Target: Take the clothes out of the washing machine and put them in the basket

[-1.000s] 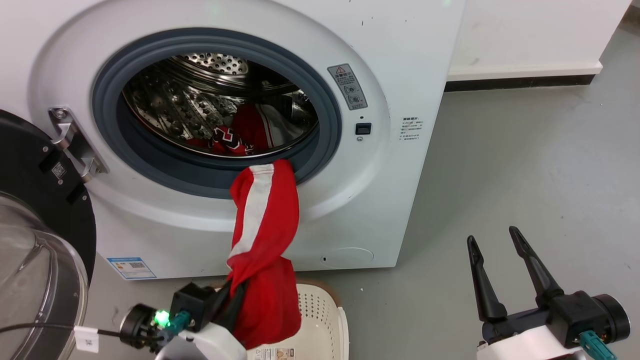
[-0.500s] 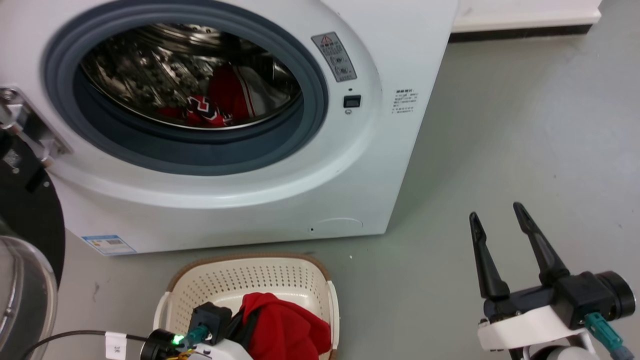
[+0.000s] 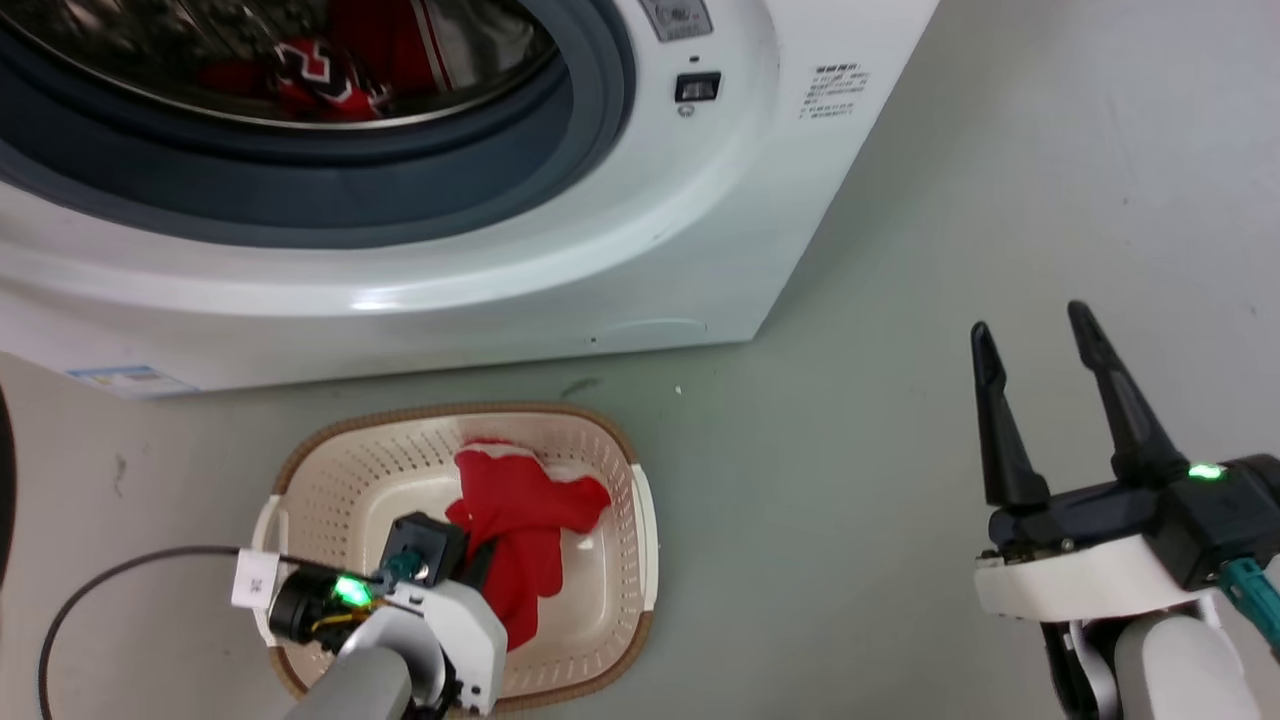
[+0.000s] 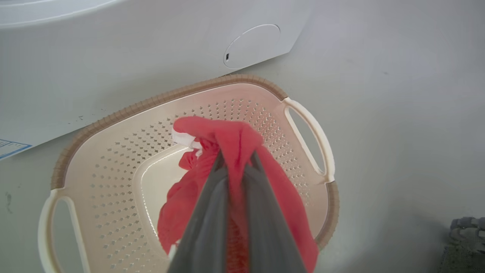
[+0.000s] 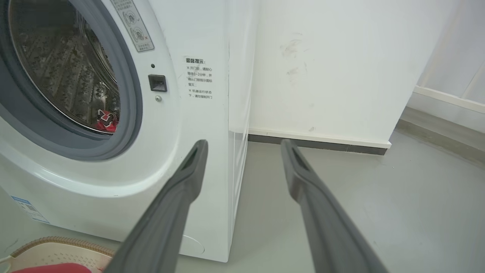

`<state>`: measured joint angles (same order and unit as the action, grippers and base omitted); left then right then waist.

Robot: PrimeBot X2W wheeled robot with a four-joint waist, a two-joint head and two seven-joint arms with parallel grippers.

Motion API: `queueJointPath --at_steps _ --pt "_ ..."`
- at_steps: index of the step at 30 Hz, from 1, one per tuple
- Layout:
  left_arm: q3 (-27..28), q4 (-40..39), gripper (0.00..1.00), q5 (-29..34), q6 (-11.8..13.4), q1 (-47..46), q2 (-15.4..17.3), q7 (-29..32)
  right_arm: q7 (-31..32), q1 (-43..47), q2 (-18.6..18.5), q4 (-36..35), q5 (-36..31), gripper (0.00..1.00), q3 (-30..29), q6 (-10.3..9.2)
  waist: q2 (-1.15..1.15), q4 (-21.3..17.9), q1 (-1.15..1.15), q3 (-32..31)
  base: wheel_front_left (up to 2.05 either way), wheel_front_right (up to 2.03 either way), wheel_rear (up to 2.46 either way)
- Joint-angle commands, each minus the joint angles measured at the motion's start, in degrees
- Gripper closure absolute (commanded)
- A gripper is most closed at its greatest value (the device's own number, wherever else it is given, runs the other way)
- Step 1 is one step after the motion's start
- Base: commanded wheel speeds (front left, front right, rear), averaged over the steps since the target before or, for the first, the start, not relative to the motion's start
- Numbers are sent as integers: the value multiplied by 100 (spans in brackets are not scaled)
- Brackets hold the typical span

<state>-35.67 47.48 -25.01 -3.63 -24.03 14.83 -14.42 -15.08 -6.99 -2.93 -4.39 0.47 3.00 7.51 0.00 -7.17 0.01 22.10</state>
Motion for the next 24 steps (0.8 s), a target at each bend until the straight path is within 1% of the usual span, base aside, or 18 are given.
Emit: queueJointPath --at_steps 1,4,6,7,11,14,20,24 --pt "-14 114 100 50 -31 -199 -50 -48 -14 -139 10 -45 13 0 -16 -4 0 -28 -1 372 0 0 0" --pt "-82 524 100 164 -82 -597 -83 -53 -14 -305 10 -95 35 0 -48 -4 0 -33 -1 735 0 0 0" --pt "-135 757 100 233 -136 -864 -163 -64 -14 -420 10 -130 54 0 -101 -5 0 -24 -1 954 0 0 0" --pt "-263 1166 100 352 -184 -1252 -192 -68 -14 -603 10 -178 63 0 -139 -4 0 -40 -1 1291 0 0 0" --pt "-475 1627 100 547 -233 -1763 -275 -42 -14 -784 10 -235 100 0 -213 -4 0 -60 -1 1660 0 0 0" --pt "-687 2022 100 734 -260 -2073 -332 136 -14 -920 10 -266 116 0 -241 -4 0 -73 -1 1895 0 0 0" --pt "-1069 2408 100 1045 -297 -2603 -441 457 -14 -1099 11 -337 137 0 -293 -4 0 -57 -1 2286 0 0 0" --pt "-1164 2535 100 1067 -316 -2821 -457 804 -14 -1201 10 -369 162 0 -270 -4 0 -83 -1 2483 0 0 0"
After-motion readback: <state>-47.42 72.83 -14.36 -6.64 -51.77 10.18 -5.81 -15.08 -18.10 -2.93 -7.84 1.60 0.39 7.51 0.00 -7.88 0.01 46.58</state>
